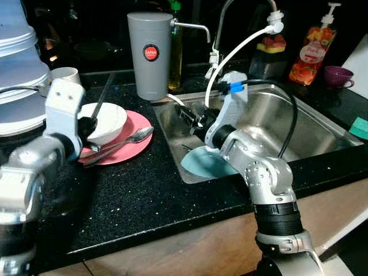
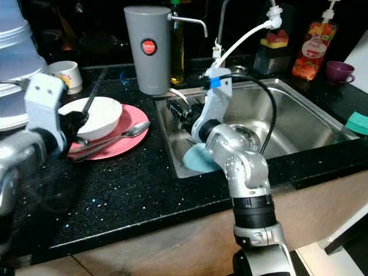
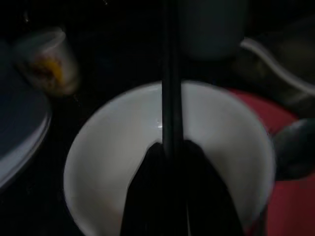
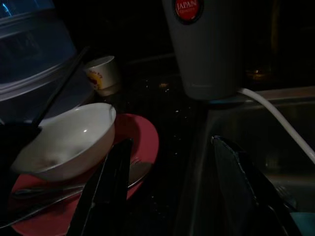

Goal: Kitchen organization

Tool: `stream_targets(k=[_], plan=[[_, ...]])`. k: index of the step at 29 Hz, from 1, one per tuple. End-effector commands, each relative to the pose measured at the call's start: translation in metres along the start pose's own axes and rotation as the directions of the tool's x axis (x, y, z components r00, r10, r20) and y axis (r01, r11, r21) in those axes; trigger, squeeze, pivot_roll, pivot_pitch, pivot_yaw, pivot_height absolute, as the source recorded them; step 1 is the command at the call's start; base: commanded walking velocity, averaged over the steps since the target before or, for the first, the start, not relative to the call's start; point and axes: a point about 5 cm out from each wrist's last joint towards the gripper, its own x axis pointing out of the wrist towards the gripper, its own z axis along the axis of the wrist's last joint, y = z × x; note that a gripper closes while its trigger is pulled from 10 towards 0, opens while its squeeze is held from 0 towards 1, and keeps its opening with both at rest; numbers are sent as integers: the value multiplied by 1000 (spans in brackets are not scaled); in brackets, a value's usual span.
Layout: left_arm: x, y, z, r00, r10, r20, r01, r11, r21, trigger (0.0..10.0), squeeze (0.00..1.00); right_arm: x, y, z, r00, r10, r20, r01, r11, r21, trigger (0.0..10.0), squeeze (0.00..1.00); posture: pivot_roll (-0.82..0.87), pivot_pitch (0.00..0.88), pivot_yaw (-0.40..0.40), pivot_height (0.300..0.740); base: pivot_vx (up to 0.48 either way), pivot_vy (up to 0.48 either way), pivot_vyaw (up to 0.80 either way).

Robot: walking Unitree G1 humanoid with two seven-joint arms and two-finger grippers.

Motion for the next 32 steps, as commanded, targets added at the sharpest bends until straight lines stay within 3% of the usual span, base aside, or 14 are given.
stream_targets(k=[1, 7, 16, 18, 19, 32], plan=[[6, 9, 0, 999, 1, -42, -2, 1000, -26, 0, 0, 0, 1, -6, 999, 6, -37, -5, 1000, 1, 10000, 0, -6, 26, -5, 740, 0, 0, 0], [20, 13, 3, 996, -49, -71, 43, 996, -81, 0, 0, 0, 2, -5, 999, 14, -39, -14, 1000, -7, 10000, 0, -9, 21, -4, 740, 0, 0, 0], [29, 14, 11, 995, -61, -83, 57, 997, -46, 0, 0, -1, 2, -4, 999, 18, -39, -18, 1000, -15, 10000, 0, -14, 14, -4, 740, 0, 0, 0], [30, 14, 14, 994, -65, -88, 62, 998, -29, 392, 0, -1, 2, -3, 999, 17, -37, -18, 1000, -16, 10000, 0, -16, 15, -2, 740, 0, 0, 0], [30, 14, 15, 994, -57, -90, 56, 998, -19, 10000, 0, -1, 2, -3, 999, 17, -36, -18, 1000, -16, 10000, 0, -16, 15, -2, 740, 0, 0, 0], [26, 11, 29, 997, -31, -75, 33, 999, 26, 10000, 0, 1, 3, -2, 999, 26, -36, -27, 1000, -14, 10000, 0, -11, 20, -8, 740, 0, 0, 0]])
